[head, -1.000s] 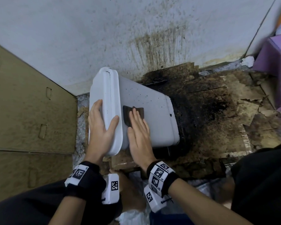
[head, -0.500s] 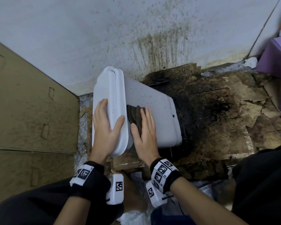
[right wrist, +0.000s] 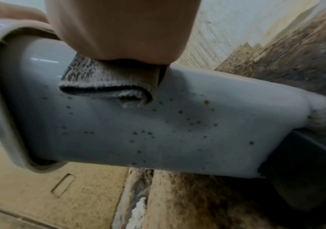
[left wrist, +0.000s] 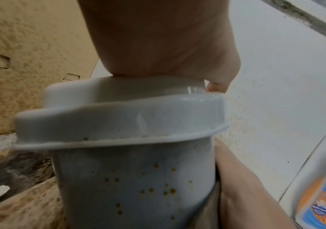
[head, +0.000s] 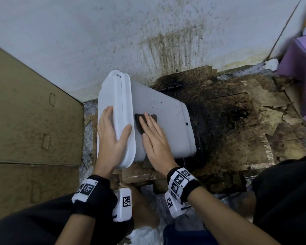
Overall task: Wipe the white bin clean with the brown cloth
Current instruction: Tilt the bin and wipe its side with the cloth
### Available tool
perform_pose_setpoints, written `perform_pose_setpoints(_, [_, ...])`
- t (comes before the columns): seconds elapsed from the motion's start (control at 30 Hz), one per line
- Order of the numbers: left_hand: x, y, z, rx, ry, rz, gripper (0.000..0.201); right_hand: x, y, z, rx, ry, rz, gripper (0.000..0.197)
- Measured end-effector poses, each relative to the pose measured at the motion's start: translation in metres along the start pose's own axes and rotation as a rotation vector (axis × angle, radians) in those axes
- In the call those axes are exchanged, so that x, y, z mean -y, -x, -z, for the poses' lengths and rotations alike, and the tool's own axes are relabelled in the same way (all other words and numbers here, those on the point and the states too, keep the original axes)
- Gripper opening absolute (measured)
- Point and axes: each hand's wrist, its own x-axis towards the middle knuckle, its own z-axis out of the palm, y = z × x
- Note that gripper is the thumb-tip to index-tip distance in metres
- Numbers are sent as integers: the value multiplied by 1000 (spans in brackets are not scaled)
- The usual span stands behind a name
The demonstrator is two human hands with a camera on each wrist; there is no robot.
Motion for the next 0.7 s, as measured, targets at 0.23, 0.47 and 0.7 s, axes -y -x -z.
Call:
perform_pose_setpoints(0.23, [9, 0, 8, -23, 67, 73, 84, -77, 16, 12, -59, -12, -262, 50])
perform_pose_setpoints(0.47, [11, 0, 8, -30, 90, 68, 82, -113, 18, 20, -179, -62, -534, 48])
perform_pose_setpoints(0.7, [13, -2, 8, -41, 88, 60, 80, -42, 9, -2, -139, -75, -365, 50])
